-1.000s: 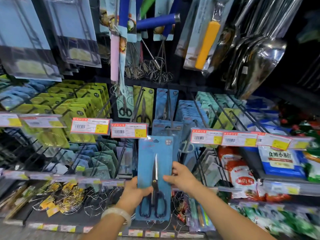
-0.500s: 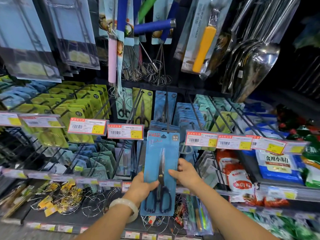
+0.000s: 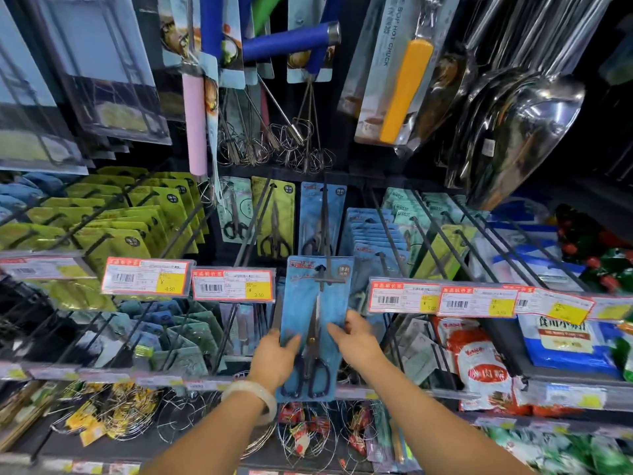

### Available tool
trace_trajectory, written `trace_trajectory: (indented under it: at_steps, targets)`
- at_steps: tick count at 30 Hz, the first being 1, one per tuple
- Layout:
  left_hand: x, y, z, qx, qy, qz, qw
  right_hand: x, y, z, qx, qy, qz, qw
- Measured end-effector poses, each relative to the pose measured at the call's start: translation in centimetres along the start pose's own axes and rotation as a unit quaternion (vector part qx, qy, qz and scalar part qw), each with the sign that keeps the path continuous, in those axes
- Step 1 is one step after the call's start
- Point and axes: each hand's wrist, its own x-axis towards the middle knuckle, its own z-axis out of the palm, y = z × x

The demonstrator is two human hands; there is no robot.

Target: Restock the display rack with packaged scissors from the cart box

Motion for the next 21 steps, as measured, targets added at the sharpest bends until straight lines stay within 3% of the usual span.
trace_trajectory:
  at_steps: [5, 9, 13, 18, 21]
  targets:
    - [2.8, 1.6, 0.0, 0.058, -0.004, -0.028, 0.998, 2.1, -1.8, 0.1, -0.04, 0.019, 0.021, 0.999]
    - [4.8, 2.1, 0.3, 0.032, -0.016, -0.068, 0.997, 2.9, -3.4, -0.2, -0.056, 0.037, 0.018, 0.998]
    - [5.8, 2.8, 0.4, 0.092, -0.003, -0.062, 0.994, 3.5, -4.5, -0.3, -0.117, 0.064, 0.027, 0.991]
    - [6.6, 3.1, 0.9, 0.075, 0.002, -0.04, 0.996, 3.2, -4.7, -0.1, -0.148, 0.061, 0.056, 0.986]
    - [5.6, 2.7, 1.4, 0.107, -0.002, -0.06, 0.992, 2.3, -2.8, -0.1, -0.115, 0.041, 0.097, 0.988]
